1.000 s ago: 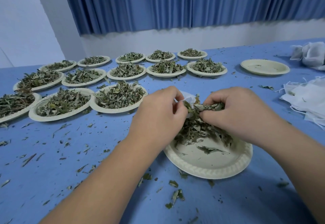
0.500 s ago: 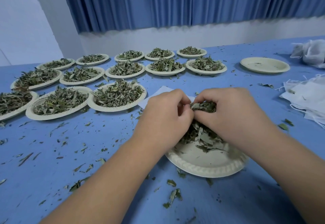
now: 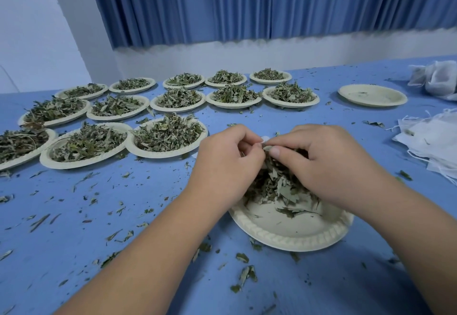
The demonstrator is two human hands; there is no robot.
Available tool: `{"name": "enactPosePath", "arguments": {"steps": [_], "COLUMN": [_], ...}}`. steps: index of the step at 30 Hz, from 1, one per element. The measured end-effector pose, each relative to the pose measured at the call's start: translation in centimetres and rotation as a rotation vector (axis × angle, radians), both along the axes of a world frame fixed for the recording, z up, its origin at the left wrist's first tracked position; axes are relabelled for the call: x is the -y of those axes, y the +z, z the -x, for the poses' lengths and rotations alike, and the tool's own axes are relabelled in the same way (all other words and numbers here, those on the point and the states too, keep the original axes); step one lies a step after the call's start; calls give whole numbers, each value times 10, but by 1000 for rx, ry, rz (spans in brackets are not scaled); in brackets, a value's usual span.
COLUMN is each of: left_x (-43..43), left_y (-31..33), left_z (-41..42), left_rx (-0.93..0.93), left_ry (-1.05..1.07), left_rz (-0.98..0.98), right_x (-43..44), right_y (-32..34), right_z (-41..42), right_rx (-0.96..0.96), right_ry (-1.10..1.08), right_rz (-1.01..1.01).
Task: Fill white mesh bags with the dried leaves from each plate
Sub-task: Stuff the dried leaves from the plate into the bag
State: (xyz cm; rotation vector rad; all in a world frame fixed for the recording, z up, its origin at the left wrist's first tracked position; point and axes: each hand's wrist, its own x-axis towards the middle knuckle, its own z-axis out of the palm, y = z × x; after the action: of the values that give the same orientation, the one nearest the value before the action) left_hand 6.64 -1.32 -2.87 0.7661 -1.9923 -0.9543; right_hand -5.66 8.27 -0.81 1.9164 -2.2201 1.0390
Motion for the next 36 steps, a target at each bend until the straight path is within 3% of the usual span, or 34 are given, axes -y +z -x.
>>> {"name": "enactPosePath", "arguments": {"steps": [11, 15, 19, 24, 29, 36], "left_x": [0, -1, -2, -2, -3, 3], "left_y": [2, 1, 1, 4, 5, 3], "left_z": [0, 1, 3, 1, 1, -1], "left_rx": [-41, -48, -38, -83, -94, -141], "left_ry": [-75, -74, -30, -24, -44, -20], "left_rz": [-54, -50, -19, -86, -111, -160], "right_x": [4, 6, 3, 2, 2, -1], "right_y": [-3, -6, -3, -1, -1, 0], "right_z": [-8, -8, -9, -5, -7, -4], "right_rx": [83, 15, 7, 142, 62, 150], "right_ry": [-146, -169, -131, -105, -120, 31], "right_rz": [145, 149, 178, 160, 162, 91]}}
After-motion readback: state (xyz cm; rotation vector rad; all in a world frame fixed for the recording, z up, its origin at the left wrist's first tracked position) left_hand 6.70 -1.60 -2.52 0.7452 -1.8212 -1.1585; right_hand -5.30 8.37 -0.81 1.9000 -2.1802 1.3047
